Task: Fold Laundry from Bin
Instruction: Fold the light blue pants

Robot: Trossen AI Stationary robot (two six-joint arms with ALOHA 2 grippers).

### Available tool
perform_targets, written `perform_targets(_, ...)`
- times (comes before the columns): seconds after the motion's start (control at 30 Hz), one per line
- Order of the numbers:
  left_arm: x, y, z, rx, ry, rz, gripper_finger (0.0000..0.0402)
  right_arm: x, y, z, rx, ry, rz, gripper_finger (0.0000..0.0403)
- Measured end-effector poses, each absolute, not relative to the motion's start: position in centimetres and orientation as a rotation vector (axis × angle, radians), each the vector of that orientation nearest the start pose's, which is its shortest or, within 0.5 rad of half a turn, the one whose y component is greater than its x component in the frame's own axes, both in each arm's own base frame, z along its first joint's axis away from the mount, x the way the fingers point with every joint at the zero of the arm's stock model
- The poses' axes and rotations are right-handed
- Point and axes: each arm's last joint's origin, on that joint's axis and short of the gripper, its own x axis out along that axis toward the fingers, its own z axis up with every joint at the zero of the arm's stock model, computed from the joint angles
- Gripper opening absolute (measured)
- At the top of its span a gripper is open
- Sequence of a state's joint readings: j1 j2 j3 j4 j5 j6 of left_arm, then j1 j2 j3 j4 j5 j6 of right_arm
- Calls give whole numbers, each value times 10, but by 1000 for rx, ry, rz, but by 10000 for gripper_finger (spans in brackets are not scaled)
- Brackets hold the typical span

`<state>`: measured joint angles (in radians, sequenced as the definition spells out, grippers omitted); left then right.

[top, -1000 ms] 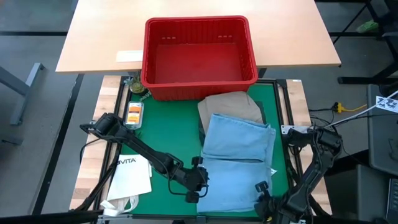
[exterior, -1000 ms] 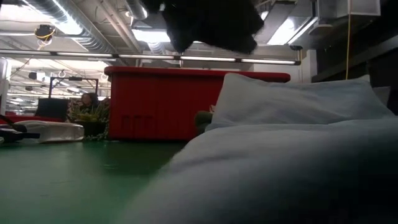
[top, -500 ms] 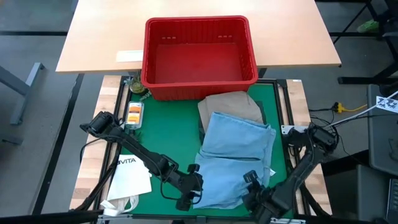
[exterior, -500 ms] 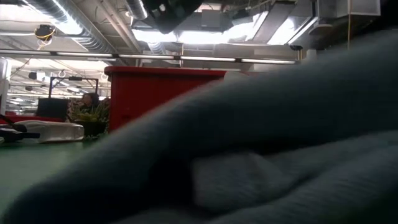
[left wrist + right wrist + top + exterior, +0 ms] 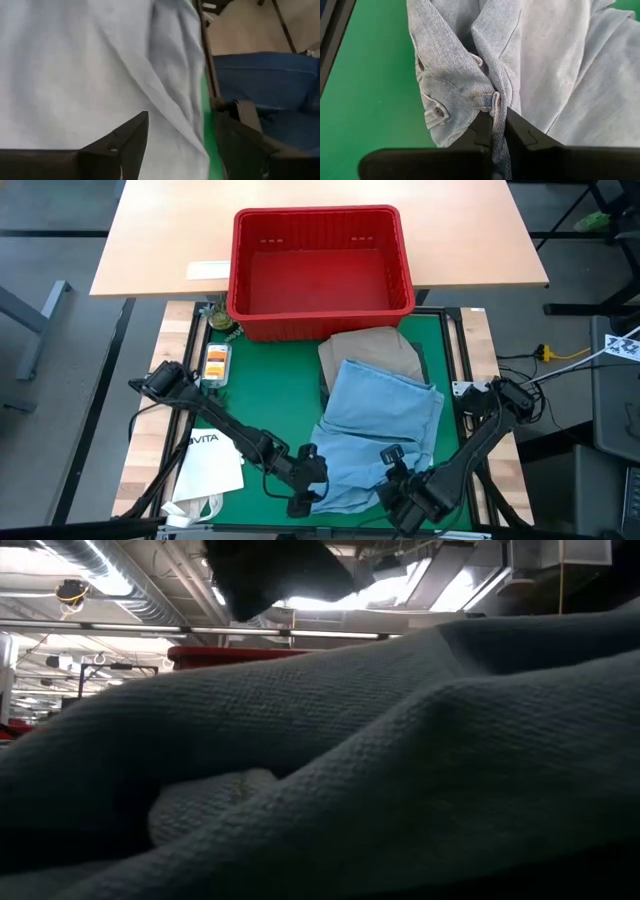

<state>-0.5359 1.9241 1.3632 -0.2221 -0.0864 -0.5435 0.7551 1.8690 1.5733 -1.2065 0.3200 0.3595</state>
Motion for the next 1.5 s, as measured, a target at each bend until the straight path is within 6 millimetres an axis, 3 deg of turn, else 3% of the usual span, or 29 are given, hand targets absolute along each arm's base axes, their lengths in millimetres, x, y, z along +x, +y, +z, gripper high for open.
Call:
perform_targets(0.37, 331, -251, 194, -177, 913, -271, 220, 265, 238, 248, -475, 1307, 106, 31)
perform_targets(0.6, 317, -270, 180, -58, 886, -183, 220, 265, 238, 248, -473, 1303, 108, 32)
perform_targets(1.23, 323, -287, 124, 65, 873, -161, 220, 265, 238, 249, -474, 1301, 109, 33)
perform_targets(1.5, 325, -289, 117, 94, 828, -121, 220, 265, 238, 249, -474, 1301, 109, 33)
